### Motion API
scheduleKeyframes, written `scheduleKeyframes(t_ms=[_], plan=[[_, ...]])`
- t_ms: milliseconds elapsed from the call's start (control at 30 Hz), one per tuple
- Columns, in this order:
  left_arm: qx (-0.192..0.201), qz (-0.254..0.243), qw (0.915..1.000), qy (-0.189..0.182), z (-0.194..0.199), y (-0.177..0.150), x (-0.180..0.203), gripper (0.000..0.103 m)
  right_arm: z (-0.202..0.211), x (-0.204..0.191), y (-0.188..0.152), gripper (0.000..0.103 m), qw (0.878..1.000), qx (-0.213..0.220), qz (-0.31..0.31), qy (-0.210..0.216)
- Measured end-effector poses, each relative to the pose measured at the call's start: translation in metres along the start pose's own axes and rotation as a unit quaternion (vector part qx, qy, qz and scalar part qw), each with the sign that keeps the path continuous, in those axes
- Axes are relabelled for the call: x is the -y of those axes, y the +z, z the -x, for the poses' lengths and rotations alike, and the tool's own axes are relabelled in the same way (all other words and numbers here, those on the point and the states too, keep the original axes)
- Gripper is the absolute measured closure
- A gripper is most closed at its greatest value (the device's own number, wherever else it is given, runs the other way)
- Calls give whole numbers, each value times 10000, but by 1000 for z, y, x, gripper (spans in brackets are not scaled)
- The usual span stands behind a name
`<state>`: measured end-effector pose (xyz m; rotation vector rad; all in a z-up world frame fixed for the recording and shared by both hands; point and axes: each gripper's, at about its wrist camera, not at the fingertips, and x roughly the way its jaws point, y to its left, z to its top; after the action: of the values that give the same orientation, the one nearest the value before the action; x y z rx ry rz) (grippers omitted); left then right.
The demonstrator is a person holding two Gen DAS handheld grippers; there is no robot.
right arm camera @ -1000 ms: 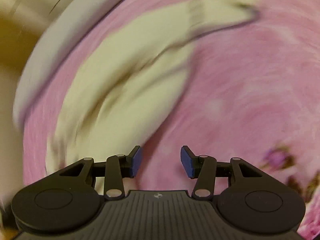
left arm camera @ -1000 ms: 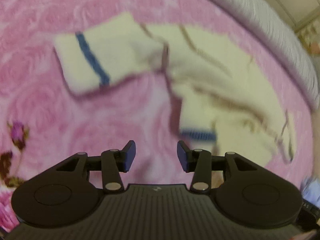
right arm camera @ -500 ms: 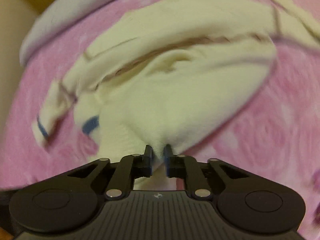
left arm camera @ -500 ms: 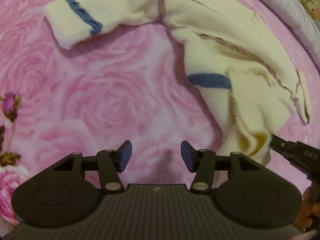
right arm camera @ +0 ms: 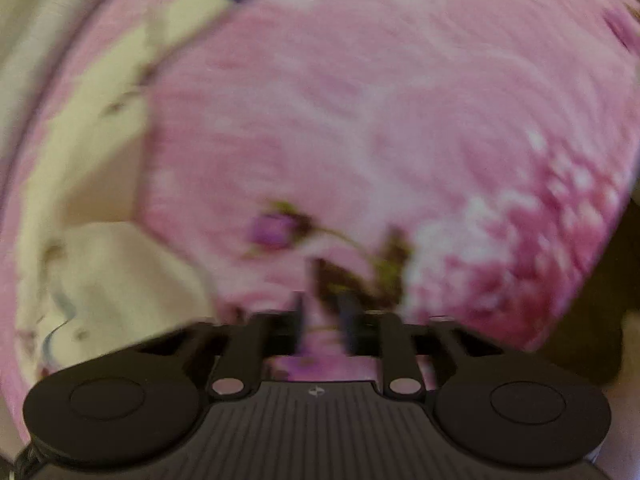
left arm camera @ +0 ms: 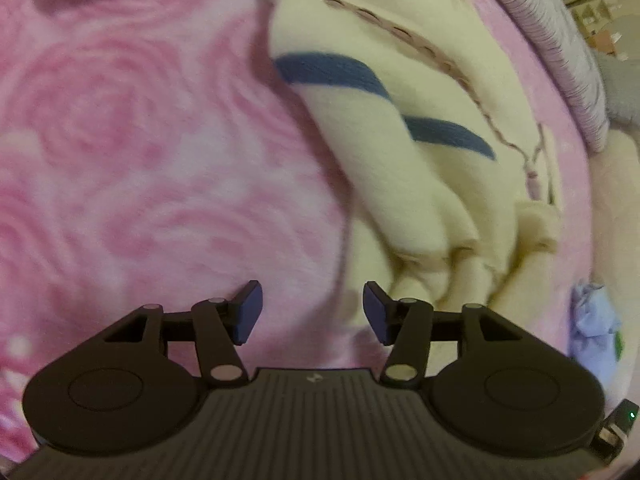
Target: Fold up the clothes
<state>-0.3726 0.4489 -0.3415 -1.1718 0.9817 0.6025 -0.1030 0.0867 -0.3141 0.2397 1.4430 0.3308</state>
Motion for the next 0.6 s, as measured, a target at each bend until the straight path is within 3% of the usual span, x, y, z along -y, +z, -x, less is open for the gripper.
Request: scheduleKeyframes(t_ms=[67,167,300,400,433,467,500,533,600], plan=[[95,31,9999,70,-6,0,6,44,9,-23,-7,52,9972,195,511,518],[240,5,9997,96,-10,-2,16,39,7,-59,-19,38,9860,162,1368,934],[352,-276,9989,132,-13,-7,28,52,-7,-99,-39,38,9673,152,2334,983],[358,-148,9992,-7,-16,-12,28,66,-20,-121,-55,38,9491,181,3013,899],[355,-109,9993,-21,-17,-13,27,71,-26,-129,-62,41,9408,196,3299,750],[349,-85,9994,-22,-18,-14,27,78,-33,-133,-65,57,9350,223,3497,551],[342,-61,9994,-24,-18,-14,26,96,-39,-135,-68,83,9302,244,3644,380],[361,-27,9993,-48,-17,-15,26,97,-40,-131,-65,93,9361,228,3490,382],[468,-11,9989,-101,-8,-17,27,98,-35,-117,-53,100,9500,188,3070,532]])
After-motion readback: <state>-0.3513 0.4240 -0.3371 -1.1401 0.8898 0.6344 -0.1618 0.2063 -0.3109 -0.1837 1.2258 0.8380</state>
